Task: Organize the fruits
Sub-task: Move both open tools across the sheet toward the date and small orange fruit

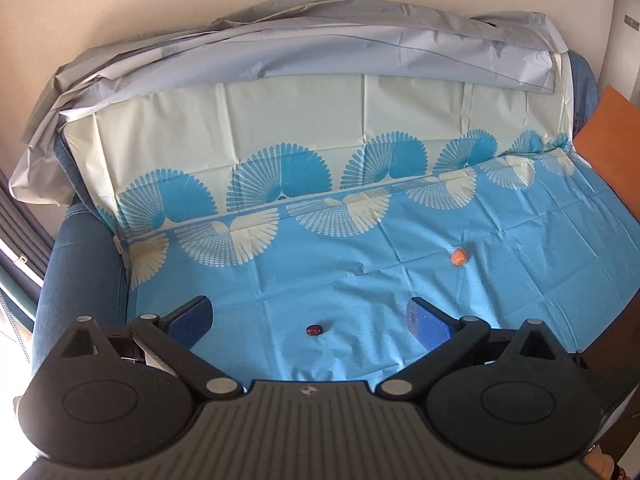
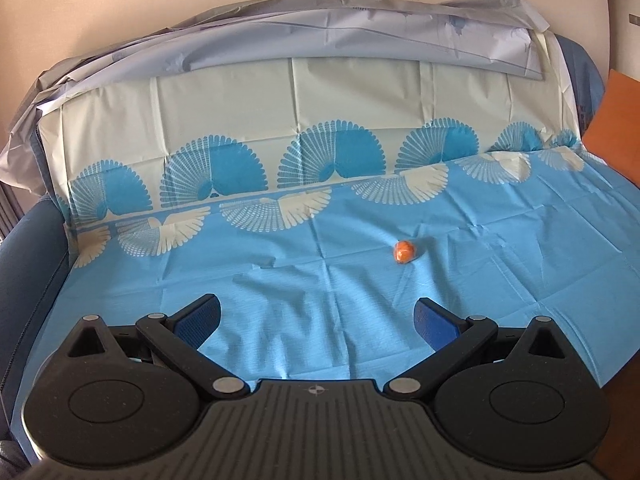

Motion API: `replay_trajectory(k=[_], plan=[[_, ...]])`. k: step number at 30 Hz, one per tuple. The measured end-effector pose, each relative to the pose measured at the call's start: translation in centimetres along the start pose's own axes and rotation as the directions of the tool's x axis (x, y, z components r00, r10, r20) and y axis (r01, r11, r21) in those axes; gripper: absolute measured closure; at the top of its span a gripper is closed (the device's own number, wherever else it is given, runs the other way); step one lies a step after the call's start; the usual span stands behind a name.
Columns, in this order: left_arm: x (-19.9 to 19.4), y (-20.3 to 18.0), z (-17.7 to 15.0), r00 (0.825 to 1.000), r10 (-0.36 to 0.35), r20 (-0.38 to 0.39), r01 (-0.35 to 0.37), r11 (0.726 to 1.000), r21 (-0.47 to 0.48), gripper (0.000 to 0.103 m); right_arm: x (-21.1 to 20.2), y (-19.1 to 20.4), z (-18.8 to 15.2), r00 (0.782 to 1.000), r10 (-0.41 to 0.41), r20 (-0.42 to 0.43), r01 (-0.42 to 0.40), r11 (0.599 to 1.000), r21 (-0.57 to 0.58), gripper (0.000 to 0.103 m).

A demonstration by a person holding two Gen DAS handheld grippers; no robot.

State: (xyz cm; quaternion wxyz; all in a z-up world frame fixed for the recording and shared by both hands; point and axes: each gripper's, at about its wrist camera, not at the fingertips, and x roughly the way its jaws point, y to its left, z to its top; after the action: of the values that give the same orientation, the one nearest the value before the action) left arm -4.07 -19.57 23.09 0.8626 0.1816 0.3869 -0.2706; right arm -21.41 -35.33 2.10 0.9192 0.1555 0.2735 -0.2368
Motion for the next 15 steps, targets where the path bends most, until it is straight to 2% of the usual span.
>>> replay_trajectory(k=[15], plan=[[3.9,-1.9,2.2,0.998,-0.051,-0.024,0.050,0.999,-0.021,0.000,2.2,-3.1,0.1,0.998,-0.053,-0.029,0.053,0.999,0.009,0.001]])
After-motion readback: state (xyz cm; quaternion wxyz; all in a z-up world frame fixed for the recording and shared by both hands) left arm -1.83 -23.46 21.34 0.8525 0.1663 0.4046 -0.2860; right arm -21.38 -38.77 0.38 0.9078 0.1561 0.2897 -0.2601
